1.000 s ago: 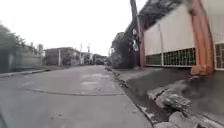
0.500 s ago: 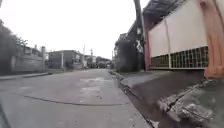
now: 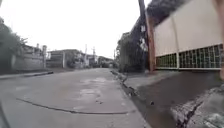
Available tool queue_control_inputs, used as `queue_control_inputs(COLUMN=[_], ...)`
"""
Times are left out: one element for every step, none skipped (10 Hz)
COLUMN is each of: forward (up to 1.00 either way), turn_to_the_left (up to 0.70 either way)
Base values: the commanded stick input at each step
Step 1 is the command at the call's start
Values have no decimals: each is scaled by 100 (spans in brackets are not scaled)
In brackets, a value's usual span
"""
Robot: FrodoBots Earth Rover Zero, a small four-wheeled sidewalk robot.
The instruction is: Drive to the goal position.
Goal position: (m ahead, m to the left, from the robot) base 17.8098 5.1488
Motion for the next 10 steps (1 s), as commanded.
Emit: queue_control_inputs(forward=[70,70,70,70,70,70,70,70,70,70], turn_to_the_left=[0,0,-2,-2,-1,0,0,0,0,0])
